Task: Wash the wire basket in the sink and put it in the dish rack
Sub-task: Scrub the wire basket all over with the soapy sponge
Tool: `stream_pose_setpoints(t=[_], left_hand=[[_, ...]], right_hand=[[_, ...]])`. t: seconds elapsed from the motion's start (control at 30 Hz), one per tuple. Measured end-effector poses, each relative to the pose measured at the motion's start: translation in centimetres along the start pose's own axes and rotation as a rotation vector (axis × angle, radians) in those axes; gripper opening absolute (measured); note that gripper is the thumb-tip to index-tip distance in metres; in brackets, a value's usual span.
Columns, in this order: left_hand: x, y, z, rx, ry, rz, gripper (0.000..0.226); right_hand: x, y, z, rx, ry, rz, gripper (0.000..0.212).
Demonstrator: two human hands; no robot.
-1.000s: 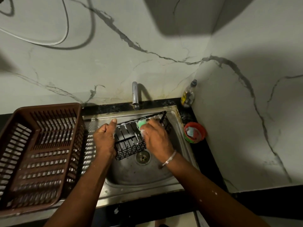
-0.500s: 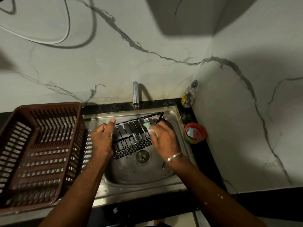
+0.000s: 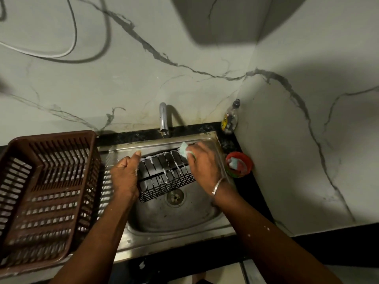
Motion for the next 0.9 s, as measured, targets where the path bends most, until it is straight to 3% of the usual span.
stream_pose_setpoints(t=[0.1, 0.27, 0.47, 0.7, 0.83, 0.9], left_hand=[[0.1, -0.2, -0.6, -0.005, 0.019, -0.024, 0.05], [0.4, -1.2, -0.5, 0.032, 0.021, -0.042, 0.048], [0.6, -1.5, -0.4, -0.003, 0.013, -0.054, 0.045], [0.4, -1.8, -0.1, 0.007, 0.005, -0.036, 0.048], [0.5, -1.9, -1.1, 0.01, 0.074, -0.049, 0.052], [0.4, -2.1, -1.4, 0.013, 0.094, -0.046, 0.056]], right_hand=[[-2.6, 1.2, 0.5, 0.041, -0.096, 0.15, 0.013], [0.3, -2.1, -1.5, 0.091, 0.113, -0.107, 0.012], [-1.9, 1.8, 0.7, 0.007, -0.085, 0.081, 0.019], [0.0, 1.3, 0.7, 0.019, 0.045, -0.02, 0.019], [-2.1, 1.7, 0.3, -0.01, -0.037, 0.073, 0.017], [-2.1, 0.7, -0.7, 0.047, 0.021, 0.048, 0.019]])
Point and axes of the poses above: each hand's wrist, its own x-axis towards the middle knuckle, its own y-axis out of the palm, z = x × y, the point moved 8 cm from there along x, towards the middle knuckle, and after that the axes turned 2 degrees about -z, right-handed, at the moved point
